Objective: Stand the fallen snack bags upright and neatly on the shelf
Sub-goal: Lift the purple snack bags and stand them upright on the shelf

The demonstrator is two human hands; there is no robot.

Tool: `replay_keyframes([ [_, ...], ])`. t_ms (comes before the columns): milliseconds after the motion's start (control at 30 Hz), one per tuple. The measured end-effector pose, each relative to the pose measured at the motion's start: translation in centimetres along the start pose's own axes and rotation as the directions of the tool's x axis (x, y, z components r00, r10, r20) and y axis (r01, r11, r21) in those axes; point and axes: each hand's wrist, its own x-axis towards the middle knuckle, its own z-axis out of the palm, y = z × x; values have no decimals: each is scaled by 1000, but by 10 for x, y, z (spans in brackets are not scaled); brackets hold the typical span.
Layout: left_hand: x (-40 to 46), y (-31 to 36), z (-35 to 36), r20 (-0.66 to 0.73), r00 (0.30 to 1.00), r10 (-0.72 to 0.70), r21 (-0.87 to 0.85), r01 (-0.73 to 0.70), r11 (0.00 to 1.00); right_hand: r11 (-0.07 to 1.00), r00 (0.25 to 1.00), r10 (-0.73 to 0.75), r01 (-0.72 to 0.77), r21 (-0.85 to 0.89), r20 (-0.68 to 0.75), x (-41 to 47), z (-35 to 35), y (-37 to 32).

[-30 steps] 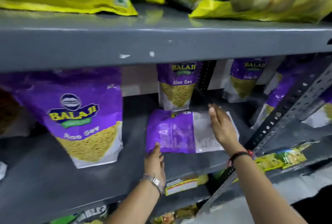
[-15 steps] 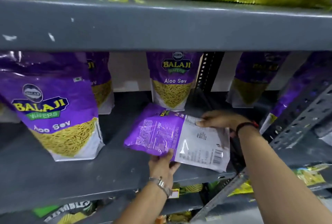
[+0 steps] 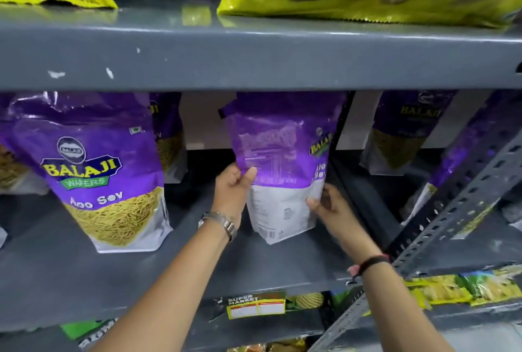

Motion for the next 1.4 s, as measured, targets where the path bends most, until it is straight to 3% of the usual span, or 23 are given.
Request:
replay_keyframes([
  [167,-6,-14,-6,42,999,3,5,-3,1000,996,997,70,-72,61,43,-7,0,9],
  [300,-46,-34,8,-264,964,-34,-35,26,999,981,994,85,-71,182,-67,4,-4,-7],
  [333,-57,-40,16,-265,963,-41,-15,38,999,975,993,92,-75,208,-71,5,0,-10],
  [433,-66,-49,29,-140,989,-46,123,63,990,965,996,93,-88,246,-12,-2,18,-6],
  [533,-38,-47,17,-78,993,-91,52,96,994,972,989,42,-9,233,-139,-24,27,9],
  [633,-43,-49,6,-195,978,-77,21,82,996,958,968,73,-2,287,-238,-27,25,7],
  [700,-59,-53,14,-212,977,-35,71,51,996,940,981,129,-75,333,-144,-19,29,-4],
  [800,-67,-55,32,-111,992,-67,165,85,983,947,989,149,-138,290,-17,-20,35,-4],
  [867,-51,-56,23,-41,989,-144,87,148,985,960,989,148,-142,240,-9,-39,41,3],
  [933,-42,-53,10,43,986,-164,-8,164,986,972,998,58,-48,231,-34,-54,47,10],
  [1067,-46,-59,4,-100,985,-144,-135,130,982,960,995,37,-10,281,-90,-42,43,5],
  [1133,-55,-63,15,-148,979,-140,-43,135,990,955,998,8,10,296,-59,-31,48,4],
  [1200,-65,-67,20,-108,989,-104,76,112,991,952,999,-23,34,304,-38,-31,58,4],
  [1267,-59,-58,16,-46,995,-88,57,90,994,961,995,-31,55,270,-93,-40,66,13],
  [1400,-29,-52,-9,6,983,-181,-32,181,983,957,950,-90,165,238,-299,-65,63,24],
])
